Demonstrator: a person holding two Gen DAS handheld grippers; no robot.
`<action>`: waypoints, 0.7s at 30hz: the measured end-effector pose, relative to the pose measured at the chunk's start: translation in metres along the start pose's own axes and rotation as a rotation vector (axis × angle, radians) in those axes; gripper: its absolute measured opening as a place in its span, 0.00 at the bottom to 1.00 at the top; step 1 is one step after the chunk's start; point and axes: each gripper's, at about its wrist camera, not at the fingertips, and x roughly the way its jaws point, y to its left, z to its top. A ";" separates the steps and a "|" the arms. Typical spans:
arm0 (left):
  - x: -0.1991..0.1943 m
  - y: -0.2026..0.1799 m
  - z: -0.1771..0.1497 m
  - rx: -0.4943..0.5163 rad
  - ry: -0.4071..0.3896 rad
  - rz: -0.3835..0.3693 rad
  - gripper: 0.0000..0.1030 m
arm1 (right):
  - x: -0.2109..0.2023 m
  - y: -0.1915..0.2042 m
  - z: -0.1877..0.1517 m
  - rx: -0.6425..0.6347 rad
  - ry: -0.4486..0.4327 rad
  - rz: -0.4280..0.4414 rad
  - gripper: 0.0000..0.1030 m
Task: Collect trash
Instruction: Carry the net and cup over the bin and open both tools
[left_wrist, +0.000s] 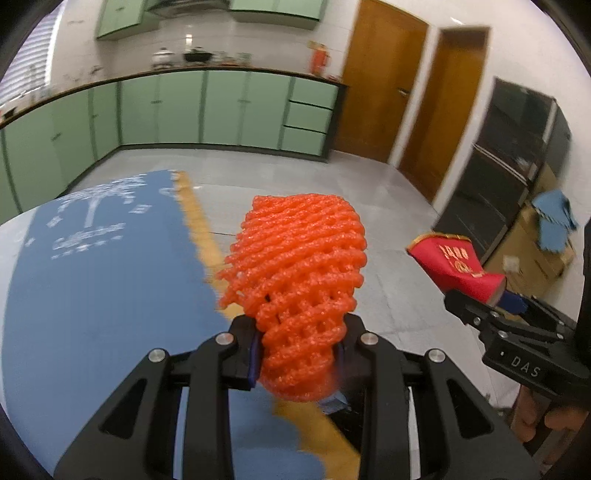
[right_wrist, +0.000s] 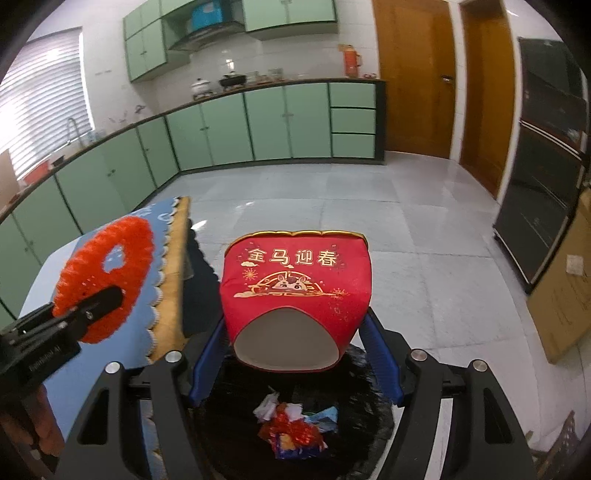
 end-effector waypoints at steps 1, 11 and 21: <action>0.005 -0.006 -0.001 0.010 0.009 -0.011 0.27 | -0.001 -0.003 -0.001 0.006 -0.002 -0.004 0.67; 0.043 -0.037 -0.022 0.083 0.123 -0.098 0.35 | -0.005 -0.031 -0.008 0.064 -0.013 -0.047 0.67; 0.031 -0.033 -0.023 0.063 0.090 -0.151 0.60 | -0.004 -0.036 -0.010 0.068 -0.004 -0.053 0.67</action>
